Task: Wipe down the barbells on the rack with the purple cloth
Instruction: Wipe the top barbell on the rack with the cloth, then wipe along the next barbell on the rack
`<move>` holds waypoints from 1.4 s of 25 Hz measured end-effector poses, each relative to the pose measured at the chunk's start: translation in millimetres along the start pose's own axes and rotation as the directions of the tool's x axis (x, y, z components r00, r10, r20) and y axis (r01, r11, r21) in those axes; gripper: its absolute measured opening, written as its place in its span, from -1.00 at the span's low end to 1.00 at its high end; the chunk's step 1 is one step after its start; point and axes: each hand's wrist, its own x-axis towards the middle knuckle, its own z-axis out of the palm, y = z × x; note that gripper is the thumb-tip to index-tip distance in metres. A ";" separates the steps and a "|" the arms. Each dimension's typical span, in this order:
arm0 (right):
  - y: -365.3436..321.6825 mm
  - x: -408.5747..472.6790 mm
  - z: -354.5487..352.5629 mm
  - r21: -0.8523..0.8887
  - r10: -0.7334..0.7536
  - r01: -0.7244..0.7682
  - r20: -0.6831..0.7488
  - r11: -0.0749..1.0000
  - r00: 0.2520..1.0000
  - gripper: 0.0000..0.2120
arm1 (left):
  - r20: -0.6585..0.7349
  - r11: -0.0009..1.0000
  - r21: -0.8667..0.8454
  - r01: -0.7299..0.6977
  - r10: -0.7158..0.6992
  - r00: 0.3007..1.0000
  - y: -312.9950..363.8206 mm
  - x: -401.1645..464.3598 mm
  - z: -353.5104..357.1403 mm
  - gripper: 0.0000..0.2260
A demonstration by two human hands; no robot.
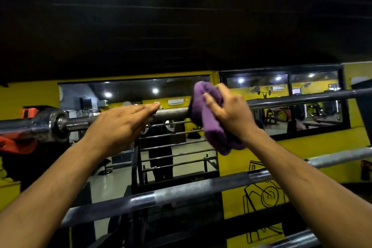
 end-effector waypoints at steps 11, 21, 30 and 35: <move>-60.2 -38.9 -5.5 0.418 -0.065 -0.043 0.243 0.907 0.968 -0.85 | 0.299 0.964 -0.098 0.249 -0.210 0.931 0.2 6.1 -9.4 -0.54; -36.4 -155.6 -118.9 0.429 0.048 -0.413 0.644 0.803 0.763 -0.77 | 0.522 0.233 -0.696 0.679 -0.486 0.701 250.7 -84.2 -74.5 -0.51; -56.3 -394.6 -179.6 0.321 0.268 -0.844 0.847 0.429 0.458 -0.82 | 0.786 -0.229 -0.349 0.909 -0.600 0.150 501.4 -225.8 -172.6 -0.60; -112.2 -485.0 -205.2 0.192 0.001 -0.759 0.969 0.622 0.246 -0.80 | 0.793 -0.366 -0.121 0.923 -0.595 -0.132 566.1 -274.0 -270.7 -0.70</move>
